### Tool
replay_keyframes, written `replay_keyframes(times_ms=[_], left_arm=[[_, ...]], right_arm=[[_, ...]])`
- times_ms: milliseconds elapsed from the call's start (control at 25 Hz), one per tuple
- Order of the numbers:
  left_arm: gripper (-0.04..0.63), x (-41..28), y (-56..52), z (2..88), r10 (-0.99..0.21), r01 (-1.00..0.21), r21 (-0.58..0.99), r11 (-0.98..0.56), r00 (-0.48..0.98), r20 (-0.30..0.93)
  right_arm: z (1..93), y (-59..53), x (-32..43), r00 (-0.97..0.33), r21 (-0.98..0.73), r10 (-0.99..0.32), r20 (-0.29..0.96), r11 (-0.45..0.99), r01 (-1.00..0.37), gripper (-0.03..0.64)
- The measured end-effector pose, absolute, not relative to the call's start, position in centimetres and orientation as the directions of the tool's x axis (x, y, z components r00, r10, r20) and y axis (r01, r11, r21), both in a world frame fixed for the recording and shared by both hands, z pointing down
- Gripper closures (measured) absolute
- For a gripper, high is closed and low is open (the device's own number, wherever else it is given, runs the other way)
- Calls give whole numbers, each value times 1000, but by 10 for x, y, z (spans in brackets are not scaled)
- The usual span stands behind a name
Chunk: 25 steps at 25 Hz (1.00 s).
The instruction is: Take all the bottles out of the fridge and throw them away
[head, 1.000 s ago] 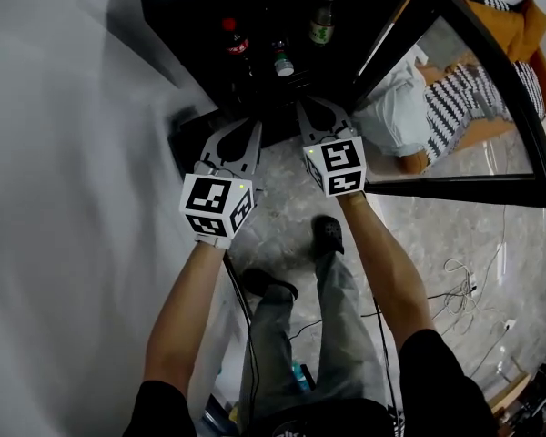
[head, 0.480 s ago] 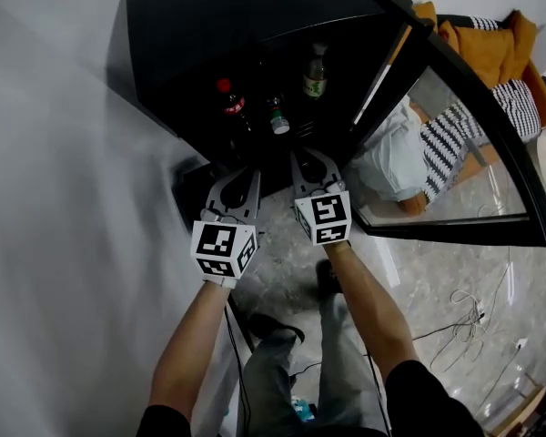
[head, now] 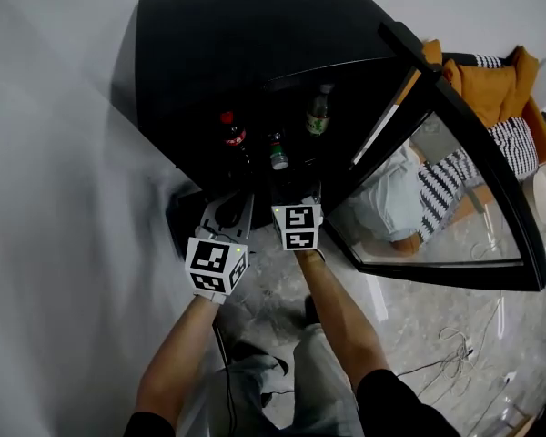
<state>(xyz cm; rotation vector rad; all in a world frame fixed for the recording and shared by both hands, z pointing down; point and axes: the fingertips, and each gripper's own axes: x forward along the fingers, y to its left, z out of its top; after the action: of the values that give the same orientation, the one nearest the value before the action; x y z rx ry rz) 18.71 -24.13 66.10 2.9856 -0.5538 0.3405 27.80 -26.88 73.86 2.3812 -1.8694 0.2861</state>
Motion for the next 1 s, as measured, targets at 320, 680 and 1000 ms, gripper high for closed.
replay_keyframes(times_ms=[320,680,1000], left_arm=[[595,196,-253,672,-369,-383,23,-923,902,224],[595,200,-253,673,-387,-402,21,-916,893,228],[595,188,-230,651,-390,-417,69,-906,887,247]], right_arm=[[763,-301,296,282,-10,-927,247,-293,-956,344],[757,-281,306,276,-28,-936,218,-289,-957,417],[715,-227,304,264,-42,-938,225,-280,-959,419]])
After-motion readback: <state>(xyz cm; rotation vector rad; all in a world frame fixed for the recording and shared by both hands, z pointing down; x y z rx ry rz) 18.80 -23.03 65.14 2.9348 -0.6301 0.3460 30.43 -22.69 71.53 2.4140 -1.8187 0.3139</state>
